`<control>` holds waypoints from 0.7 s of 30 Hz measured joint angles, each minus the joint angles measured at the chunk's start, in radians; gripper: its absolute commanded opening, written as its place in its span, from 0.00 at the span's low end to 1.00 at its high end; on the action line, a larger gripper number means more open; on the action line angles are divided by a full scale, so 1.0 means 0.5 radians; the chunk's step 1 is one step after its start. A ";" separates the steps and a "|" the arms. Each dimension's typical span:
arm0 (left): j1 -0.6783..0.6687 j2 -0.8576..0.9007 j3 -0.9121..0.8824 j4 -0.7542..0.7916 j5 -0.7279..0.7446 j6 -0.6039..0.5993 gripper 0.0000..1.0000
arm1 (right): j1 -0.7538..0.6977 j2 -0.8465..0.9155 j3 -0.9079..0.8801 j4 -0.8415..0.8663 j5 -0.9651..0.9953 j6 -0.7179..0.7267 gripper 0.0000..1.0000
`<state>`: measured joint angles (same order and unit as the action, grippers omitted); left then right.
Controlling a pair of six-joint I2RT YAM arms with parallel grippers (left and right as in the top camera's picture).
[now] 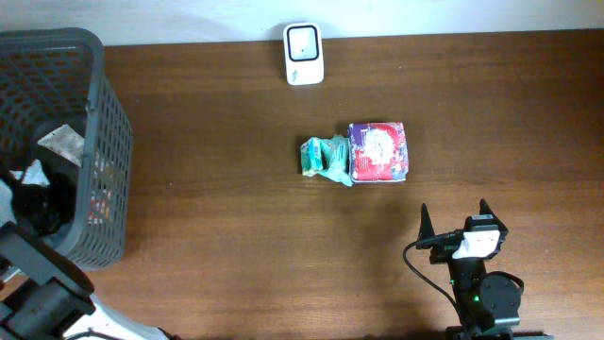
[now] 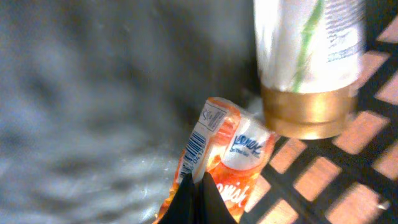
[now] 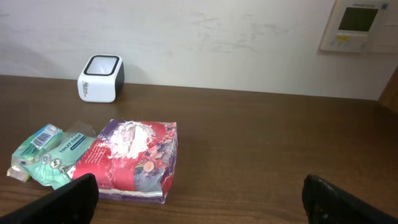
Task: Scan the item barcode
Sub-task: 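Grasp the orange Kleenex pack in the basket with the left gripper, then place the orange Kleenex pack left of the row with the left gripper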
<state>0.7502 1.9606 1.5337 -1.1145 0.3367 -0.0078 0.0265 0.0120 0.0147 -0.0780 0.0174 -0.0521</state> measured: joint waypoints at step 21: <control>-1.167 -1.533 0.231 0.280 0.533 -0.405 0.00 | 0.000 0.000 0.000 0.000 0.000 0.000 0.99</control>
<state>0.1665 1.1942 1.6493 -0.9745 0.6029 -0.2104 0.0265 0.0120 0.0147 -0.0780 0.0174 -0.0521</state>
